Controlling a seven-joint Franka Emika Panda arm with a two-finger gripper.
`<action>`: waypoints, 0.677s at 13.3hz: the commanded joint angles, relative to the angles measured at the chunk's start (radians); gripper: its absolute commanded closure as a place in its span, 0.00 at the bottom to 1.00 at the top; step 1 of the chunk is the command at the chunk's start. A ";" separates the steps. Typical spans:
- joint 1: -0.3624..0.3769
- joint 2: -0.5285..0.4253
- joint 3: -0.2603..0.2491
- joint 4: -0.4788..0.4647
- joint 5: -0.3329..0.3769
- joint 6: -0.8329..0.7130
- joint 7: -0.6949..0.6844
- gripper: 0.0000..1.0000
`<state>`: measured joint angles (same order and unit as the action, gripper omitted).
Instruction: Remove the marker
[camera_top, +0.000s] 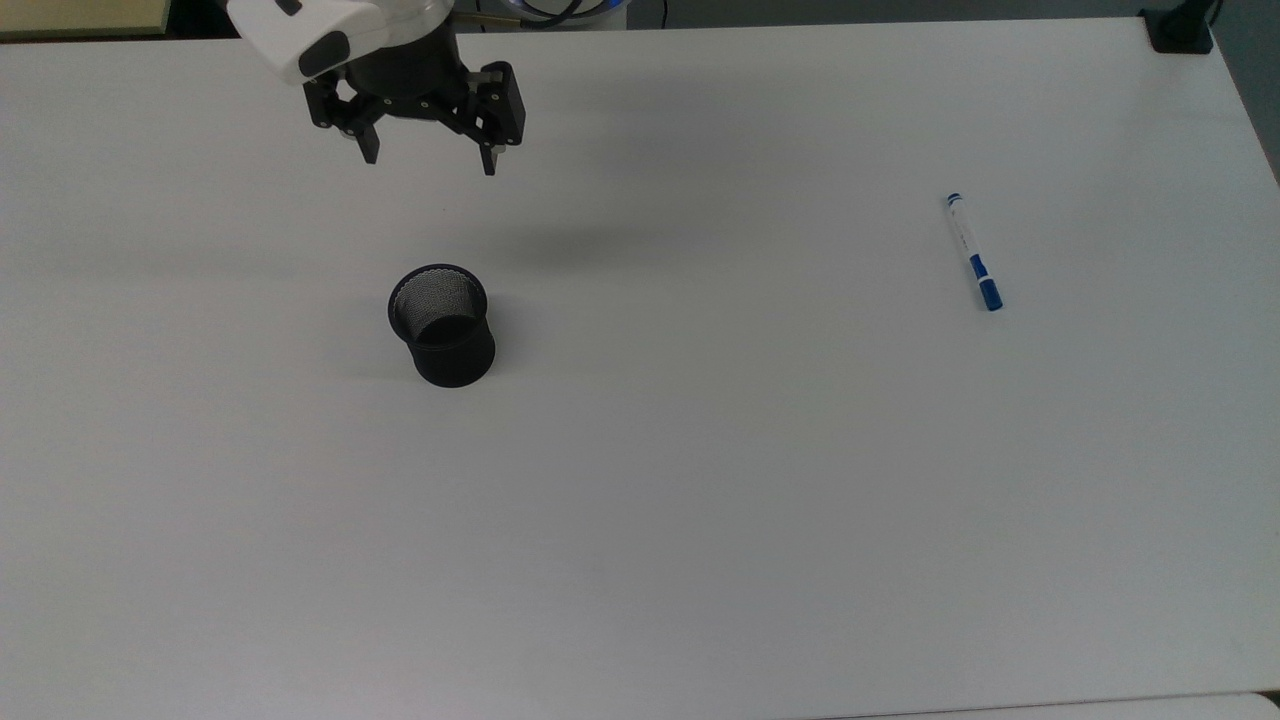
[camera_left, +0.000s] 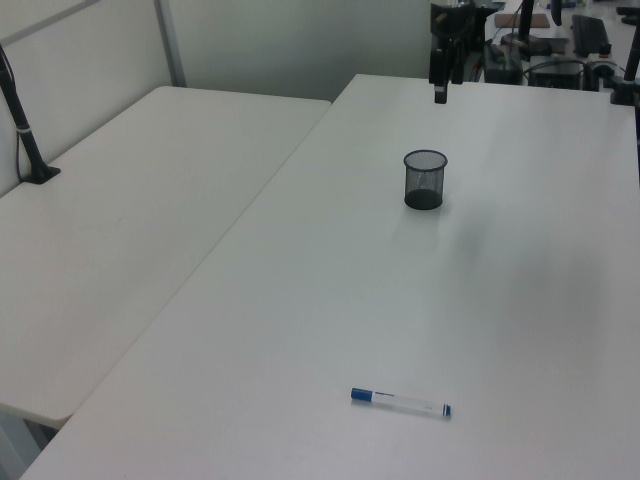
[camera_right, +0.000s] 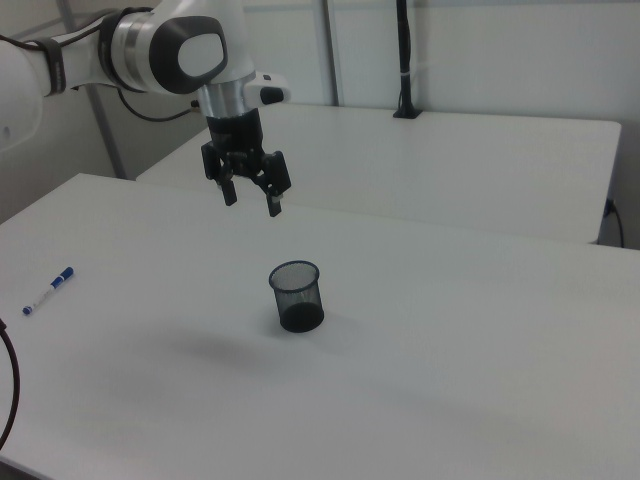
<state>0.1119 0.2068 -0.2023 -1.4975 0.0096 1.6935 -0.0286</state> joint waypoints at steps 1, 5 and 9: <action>-0.021 -0.055 0.001 -0.030 -0.008 0.000 0.024 0.00; -0.029 -0.061 0.001 -0.029 -0.011 -0.018 0.024 0.00; -0.032 -0.064 0.000 -0.029 -0.013 -0.018 0.024 0.00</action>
<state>0.0781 0.1723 -0.2025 -1.4979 0.0096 1.6873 -0.0226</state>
